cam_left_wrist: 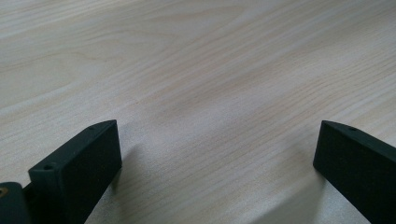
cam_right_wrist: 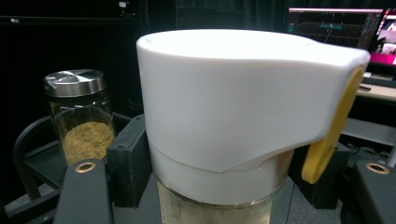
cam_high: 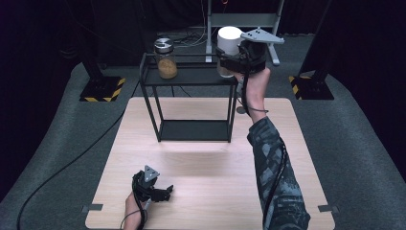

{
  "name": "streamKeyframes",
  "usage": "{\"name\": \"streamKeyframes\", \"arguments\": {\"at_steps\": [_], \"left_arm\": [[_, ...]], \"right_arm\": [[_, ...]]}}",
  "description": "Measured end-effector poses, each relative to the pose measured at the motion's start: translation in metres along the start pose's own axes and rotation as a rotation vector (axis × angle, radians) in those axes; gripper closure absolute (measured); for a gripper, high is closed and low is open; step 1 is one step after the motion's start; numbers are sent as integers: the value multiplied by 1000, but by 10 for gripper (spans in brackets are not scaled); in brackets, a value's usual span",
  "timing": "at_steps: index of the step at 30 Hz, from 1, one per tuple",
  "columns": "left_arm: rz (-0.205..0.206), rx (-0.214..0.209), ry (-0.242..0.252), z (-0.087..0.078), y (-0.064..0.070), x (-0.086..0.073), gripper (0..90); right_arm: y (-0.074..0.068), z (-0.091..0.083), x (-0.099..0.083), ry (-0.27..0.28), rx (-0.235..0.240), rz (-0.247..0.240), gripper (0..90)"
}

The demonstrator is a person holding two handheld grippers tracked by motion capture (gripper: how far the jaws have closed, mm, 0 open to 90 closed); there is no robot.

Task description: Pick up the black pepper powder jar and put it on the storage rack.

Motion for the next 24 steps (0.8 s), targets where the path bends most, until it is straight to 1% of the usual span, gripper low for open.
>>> {"name": "streamKeyframes", "arguments": {"at_steps": [3, 7, 10, 22, 24], "left_arm": [[0, 0, 0, 0, 0, 0, 4], [1, 0, 0, 0, 0, 0, 4], [1, 0, 0, 0, 0, 0, 4], [1, 1, 3, 0, 1, 0, 4], [2, 1, 3, 0, 1, 0, 4]], "right_arm": [[1, 6, 1, -18, -2, 8, 297], [3, 14, 4, -46, -2, 7, 297], [3, 17, 5, -58, 4, 12, 297], [5, 30, 3, -77, 12, 35, 297], [4, 32, 1, -81, 6, 28, 297]]}}
Point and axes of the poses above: each handheld gripper's, and its own axes: z roughly forward along the jaws, x roughly out of its top, y roughly to its right, the point moved 5 cm from there along z, roughly forward along the jaws, and after that the axes turned 8 degrees about -z, right-handed, at the moved point
